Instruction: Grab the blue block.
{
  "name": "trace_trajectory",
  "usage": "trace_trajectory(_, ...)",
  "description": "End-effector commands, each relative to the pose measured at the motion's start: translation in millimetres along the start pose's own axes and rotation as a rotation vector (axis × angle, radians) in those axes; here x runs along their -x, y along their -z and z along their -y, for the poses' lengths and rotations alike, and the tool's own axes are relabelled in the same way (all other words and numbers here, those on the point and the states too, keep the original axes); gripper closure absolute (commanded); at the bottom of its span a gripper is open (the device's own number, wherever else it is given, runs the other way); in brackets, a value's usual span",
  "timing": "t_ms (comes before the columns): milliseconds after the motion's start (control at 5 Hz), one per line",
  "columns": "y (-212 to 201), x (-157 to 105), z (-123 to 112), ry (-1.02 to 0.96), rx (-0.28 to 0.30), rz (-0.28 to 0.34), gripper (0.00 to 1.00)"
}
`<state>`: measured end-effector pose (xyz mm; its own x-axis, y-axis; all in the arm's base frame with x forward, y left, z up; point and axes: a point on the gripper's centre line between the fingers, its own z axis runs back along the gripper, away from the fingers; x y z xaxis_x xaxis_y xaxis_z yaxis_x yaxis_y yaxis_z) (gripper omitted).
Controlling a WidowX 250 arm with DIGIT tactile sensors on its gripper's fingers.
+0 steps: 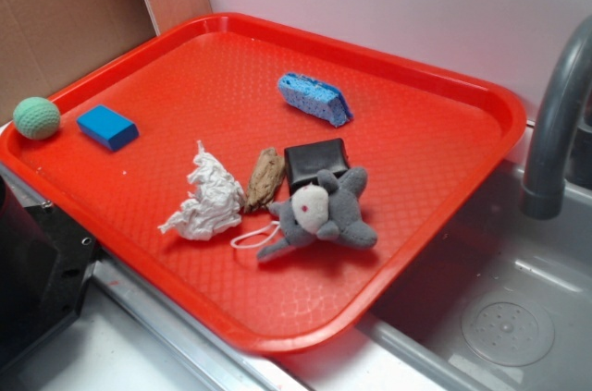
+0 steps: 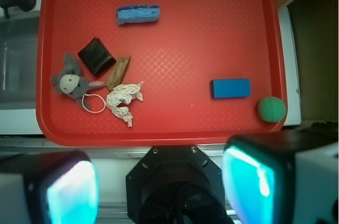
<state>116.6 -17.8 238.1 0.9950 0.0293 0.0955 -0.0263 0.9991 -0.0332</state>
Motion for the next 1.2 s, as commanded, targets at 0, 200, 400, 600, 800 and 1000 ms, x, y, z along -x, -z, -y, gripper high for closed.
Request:
trace_trajectory(0, 0.0, 0.0, 0.0, 0.0, 0.0, 0.0, 0.0)
trace_trajectory(200, 44.8, -17.1, -39.3, -0.252, -0.005, -0.024, 0.0)
trace_trajectory(400, 79.8, -21.8, -68.3, -0.5, -0.047, -0.032, 0.0)
trace_trajectory(600, 110.6, -9.0, -92.0, -0.754, 0.031, -0.023, 0.0)
trace_trajectory(800, 133.5, -4.6, -101.0, -1.002, -0.014, -0.007, 0.0)
trace_trajectory(1000, 159.7, -4.8, -101.3, -1.25, -0.026, 0.026, 0.0)
